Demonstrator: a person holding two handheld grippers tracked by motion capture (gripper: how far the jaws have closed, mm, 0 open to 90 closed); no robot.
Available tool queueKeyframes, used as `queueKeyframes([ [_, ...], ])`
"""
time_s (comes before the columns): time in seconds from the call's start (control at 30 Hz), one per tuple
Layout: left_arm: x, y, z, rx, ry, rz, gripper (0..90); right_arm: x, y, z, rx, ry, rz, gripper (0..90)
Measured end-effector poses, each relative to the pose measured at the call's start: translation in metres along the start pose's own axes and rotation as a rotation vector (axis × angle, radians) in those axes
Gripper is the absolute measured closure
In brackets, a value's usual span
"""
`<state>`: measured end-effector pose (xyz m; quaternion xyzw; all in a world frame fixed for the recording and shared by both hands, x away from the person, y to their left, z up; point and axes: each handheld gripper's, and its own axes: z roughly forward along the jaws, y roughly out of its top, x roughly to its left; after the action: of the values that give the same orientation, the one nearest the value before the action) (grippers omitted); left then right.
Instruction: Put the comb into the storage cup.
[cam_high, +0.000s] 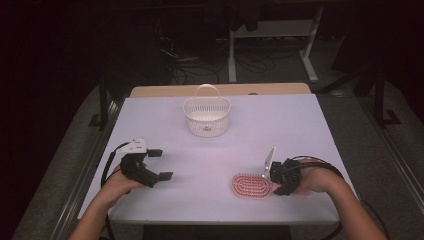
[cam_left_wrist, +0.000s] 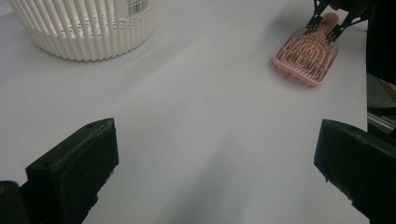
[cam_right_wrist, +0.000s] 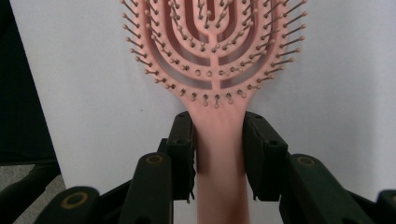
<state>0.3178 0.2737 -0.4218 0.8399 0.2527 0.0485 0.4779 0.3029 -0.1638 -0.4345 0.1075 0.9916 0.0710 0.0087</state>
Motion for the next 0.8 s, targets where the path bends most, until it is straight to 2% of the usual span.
queueKeyframes([
  [0.3,0.0001,0.0000,0.0001,0.001,-0.001,0.001,0.0,-0.0012,0.0026,0.0003,0.020,0.006,0.006,66.1],
  [0.6,0.0000,0.0000,0.0003,0.001,0.000,0.001,0.0,0.0002,0.0059,0.0005,0.039,-0.001,-0.018,68.3],
  [0.8,-0.0001,0.0002,0.0001,0.001,0.000,0.002,0.0,0.0008,0.0057,0.0001,0.039,-0.003,-0.013,68.5],
])
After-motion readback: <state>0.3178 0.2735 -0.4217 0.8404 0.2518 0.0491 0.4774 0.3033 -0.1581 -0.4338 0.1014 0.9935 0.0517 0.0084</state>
